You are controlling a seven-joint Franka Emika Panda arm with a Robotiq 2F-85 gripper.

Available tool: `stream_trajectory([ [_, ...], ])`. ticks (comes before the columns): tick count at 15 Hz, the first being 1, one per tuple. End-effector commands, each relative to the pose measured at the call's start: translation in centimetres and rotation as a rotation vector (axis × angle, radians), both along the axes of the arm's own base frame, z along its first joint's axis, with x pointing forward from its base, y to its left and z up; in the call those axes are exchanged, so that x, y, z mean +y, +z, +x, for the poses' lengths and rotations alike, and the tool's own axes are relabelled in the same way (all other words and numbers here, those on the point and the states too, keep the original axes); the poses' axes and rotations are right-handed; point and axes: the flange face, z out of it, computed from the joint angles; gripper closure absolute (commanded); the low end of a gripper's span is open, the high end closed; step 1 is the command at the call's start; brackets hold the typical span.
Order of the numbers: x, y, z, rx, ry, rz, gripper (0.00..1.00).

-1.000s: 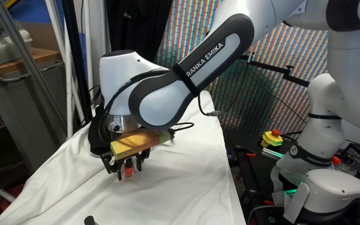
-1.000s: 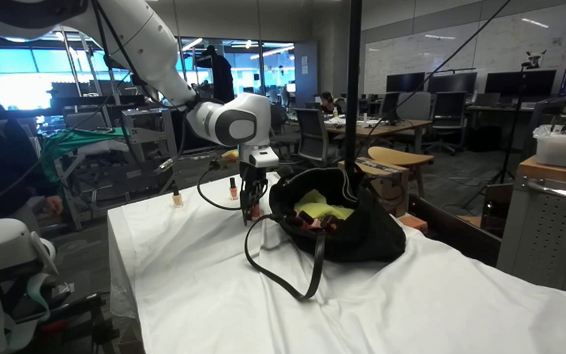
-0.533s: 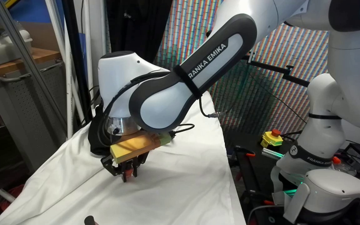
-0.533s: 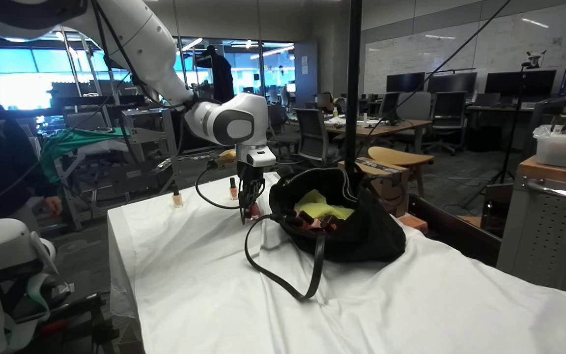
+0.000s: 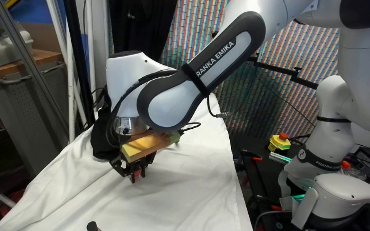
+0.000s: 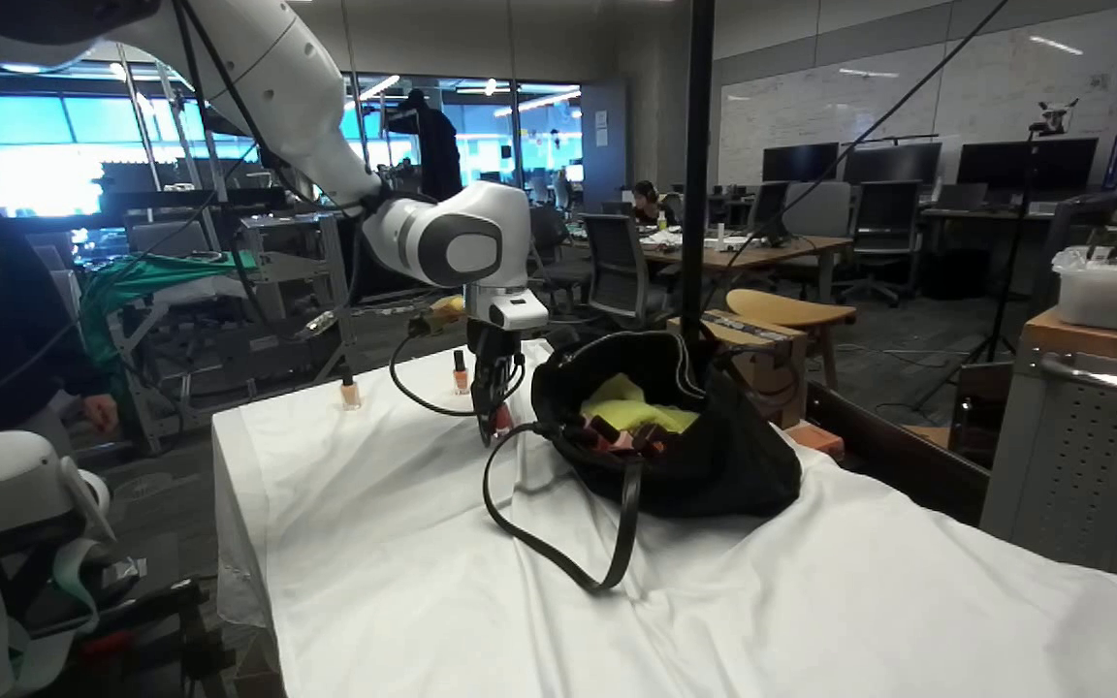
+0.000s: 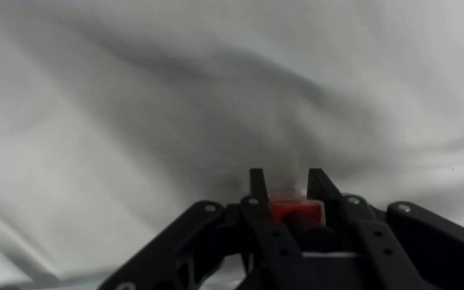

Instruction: Put the nail polish bottles in the bag

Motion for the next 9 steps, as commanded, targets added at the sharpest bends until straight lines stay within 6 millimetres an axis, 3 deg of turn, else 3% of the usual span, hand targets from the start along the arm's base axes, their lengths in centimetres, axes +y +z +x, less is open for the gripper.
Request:
stream_trajectory([
  [1,-2.2,3.2,-2.2,-0.015,0.052,-0.011,0.80],
  [9,-7.8,9.2,-5.8,-0.105,0.082,-0.087,0.80],
])
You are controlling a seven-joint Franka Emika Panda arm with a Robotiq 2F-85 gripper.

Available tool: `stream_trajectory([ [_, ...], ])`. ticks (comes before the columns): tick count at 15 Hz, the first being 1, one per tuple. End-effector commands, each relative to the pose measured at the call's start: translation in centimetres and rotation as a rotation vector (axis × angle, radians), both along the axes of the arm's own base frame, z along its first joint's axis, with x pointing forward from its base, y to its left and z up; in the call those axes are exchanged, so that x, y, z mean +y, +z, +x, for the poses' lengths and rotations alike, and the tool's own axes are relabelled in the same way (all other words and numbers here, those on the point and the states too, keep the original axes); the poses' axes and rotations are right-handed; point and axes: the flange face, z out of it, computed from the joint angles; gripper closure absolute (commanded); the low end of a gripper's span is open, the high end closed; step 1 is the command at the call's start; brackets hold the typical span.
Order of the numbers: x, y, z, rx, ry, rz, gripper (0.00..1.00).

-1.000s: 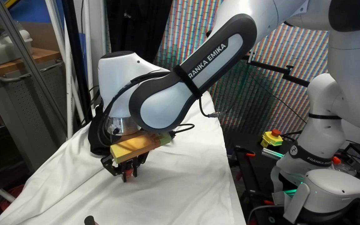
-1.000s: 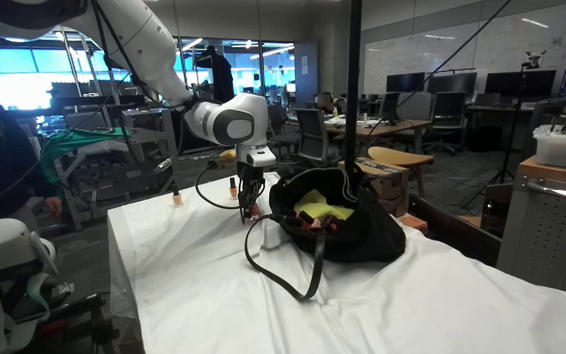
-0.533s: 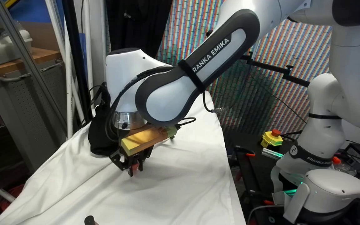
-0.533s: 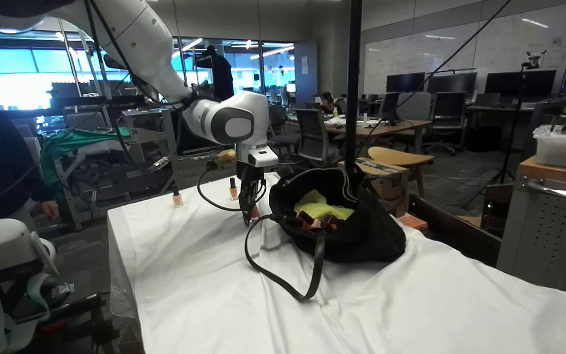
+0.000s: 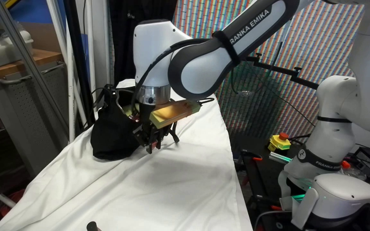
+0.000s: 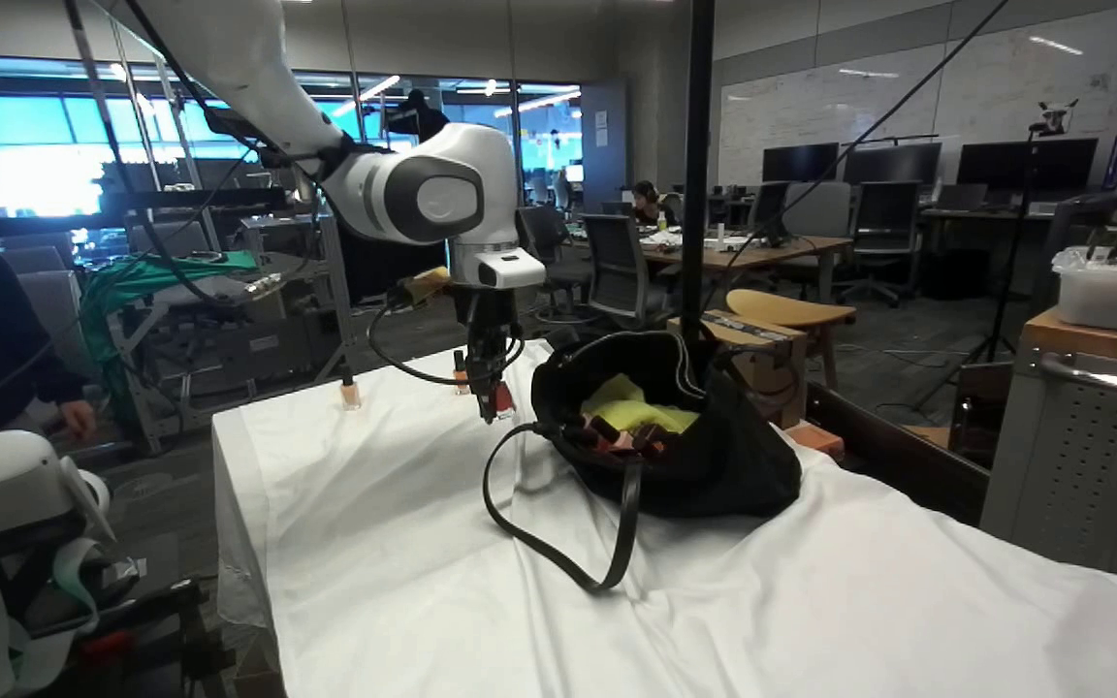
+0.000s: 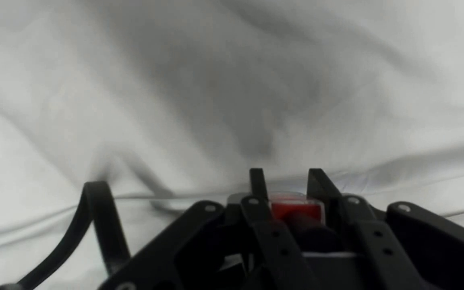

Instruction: Put the nail polish bottles in the bag

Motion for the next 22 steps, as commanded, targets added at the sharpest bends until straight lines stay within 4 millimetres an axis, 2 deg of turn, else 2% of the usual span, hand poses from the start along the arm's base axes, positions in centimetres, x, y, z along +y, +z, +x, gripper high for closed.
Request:
stream_trajectory([
  [1,-2.9,3.6,-2.4,-0.064,0.030,-0.022,0.80],
  [5,-5.7,6.2,-3.2,-0.136,0.051,-0.063,0.80],
  [8,-8.3,8.1,-2.0,-0.224,0.038,-0.118,0.80],
  [11,-9.0,9.1,-0.9,-0.277,0.036,-0.141,0.80],
  [18,-10.0,6.9,3.8,-0.278,0.016,-0.159,0.80],
  [22,-11.7,4.4,7.2,-0.289,0.005,-0.181,0.80],
])
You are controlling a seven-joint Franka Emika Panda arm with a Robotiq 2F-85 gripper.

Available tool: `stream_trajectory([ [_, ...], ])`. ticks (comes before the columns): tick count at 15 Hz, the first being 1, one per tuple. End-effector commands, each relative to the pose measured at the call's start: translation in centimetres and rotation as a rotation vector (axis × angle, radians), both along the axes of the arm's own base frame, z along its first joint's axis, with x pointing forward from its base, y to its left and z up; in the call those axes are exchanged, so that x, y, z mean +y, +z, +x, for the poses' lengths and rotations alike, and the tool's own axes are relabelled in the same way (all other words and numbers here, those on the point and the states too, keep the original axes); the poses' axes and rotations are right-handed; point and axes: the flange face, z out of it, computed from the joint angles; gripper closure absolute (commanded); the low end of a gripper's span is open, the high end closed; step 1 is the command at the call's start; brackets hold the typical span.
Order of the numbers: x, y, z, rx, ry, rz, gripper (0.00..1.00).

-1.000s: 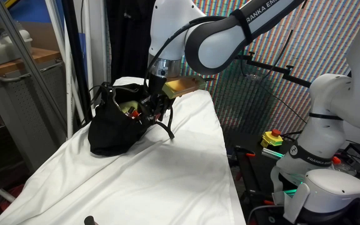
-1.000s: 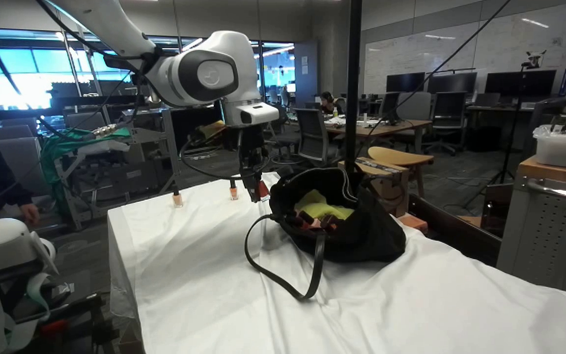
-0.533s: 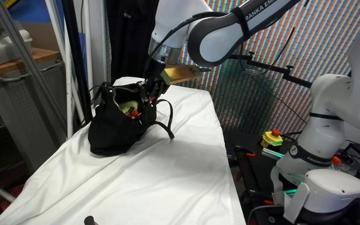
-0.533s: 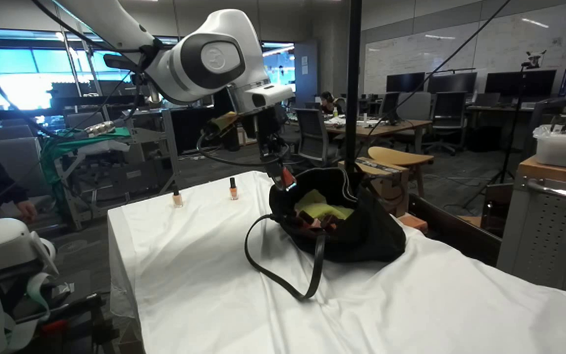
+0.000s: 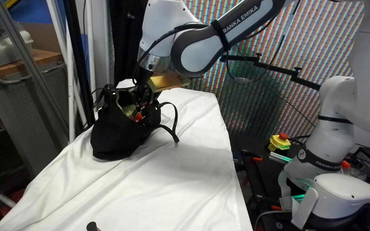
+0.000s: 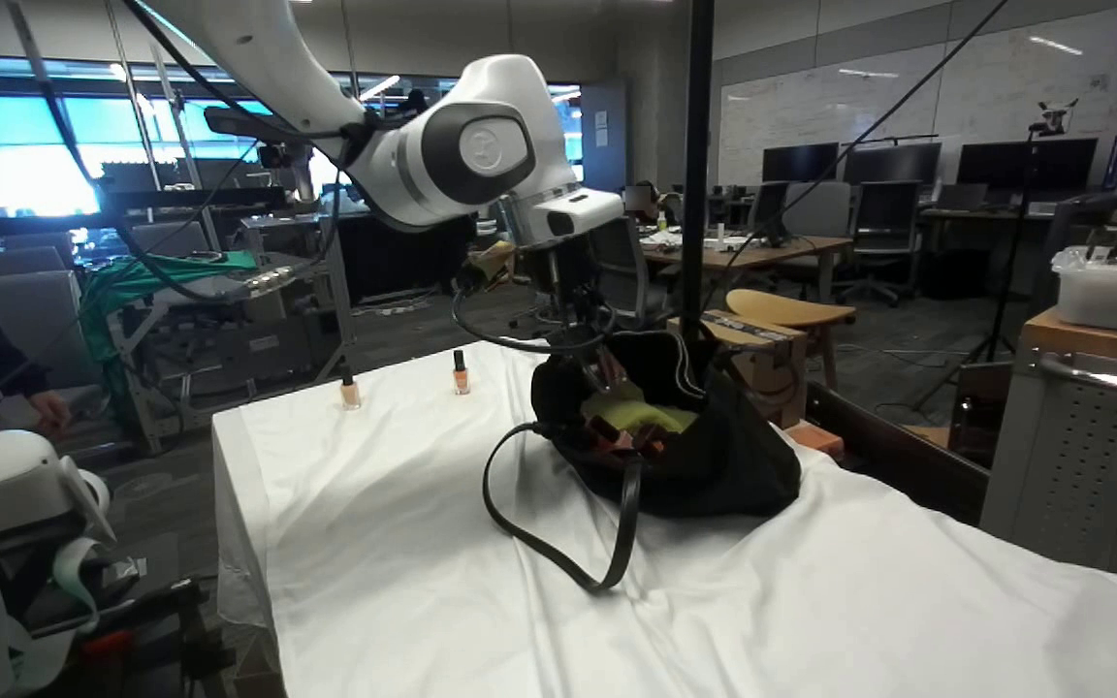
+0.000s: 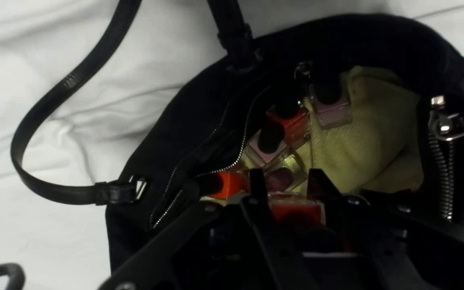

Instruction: Put the nail polish bottles in the bag

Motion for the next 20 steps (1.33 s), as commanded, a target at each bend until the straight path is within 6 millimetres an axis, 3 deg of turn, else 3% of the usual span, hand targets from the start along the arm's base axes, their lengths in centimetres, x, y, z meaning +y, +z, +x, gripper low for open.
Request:
stream_trajectory([
  [1,-1.7,-1.6,3.9,-0.035,-0.015,-0.033,0.80],
  [4,-3.3,-3.0,5.2,-0.027,-0.033,-0.045,0.82],
  [5,-3.6,-3.3,5.5,-0.028,-0.033,-0.052,0.49],
  [6,-3.6,-3.4,5.5,-0.028,-0.024,-0.058,0.34],
  [11,-2.4,-2.5,4.5,-0.031,0.048,-0.070,0.03],
  [16,-0.9,-1.2,2.6,-0.004,0.133,-0.071,0.00],
  [20,0.0,-0.1,-0.5,0.017,0.192,-0.077,0.01],
])
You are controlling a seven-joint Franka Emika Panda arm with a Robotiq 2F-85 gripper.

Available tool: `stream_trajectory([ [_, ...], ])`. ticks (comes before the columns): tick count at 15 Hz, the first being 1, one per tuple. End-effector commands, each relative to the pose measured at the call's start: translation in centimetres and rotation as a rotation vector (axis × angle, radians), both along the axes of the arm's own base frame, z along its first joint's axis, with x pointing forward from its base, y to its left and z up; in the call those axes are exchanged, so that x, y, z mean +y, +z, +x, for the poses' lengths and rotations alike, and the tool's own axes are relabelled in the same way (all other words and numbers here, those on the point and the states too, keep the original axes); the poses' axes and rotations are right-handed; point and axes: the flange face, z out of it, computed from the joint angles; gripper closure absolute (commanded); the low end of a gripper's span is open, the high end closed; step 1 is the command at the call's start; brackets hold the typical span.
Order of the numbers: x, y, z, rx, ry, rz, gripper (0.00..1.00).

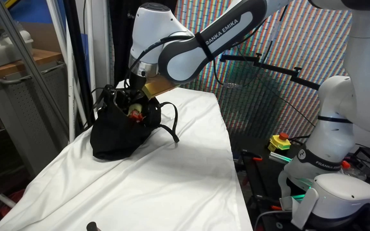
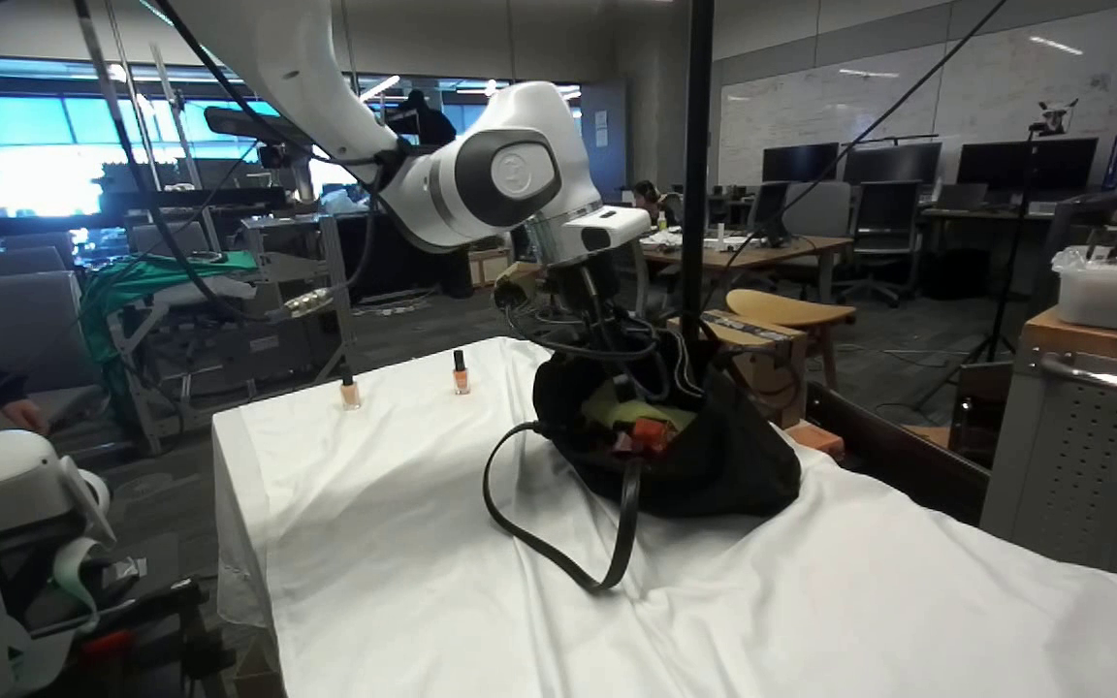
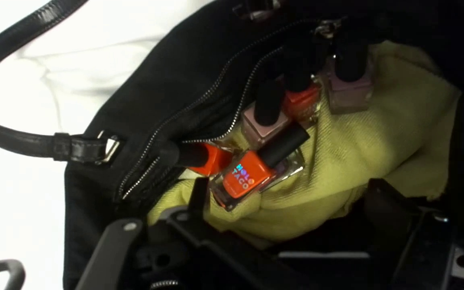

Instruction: Put the nail polish bottles in the bag

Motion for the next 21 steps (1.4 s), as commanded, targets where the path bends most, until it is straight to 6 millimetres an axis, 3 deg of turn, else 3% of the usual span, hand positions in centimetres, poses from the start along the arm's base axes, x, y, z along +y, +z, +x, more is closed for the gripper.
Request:
stream_trajectory([
  [1,0.8,2.2,-4.2,0.012,0.078,-0.013,0.00],
  [7,3.2,3.5,-11.0,0.074,0.237,-0.036,0.00],
  [11,5.9,3.9,-14.6,0.139,0.346,-0.038,0.00],
  [15,9.4,3.8,-16.8,0.202,0.436,-0.036,0.00],
  [21,15.9,2.8,-18.5,0.270,0.548,-0.034,0.00],
])
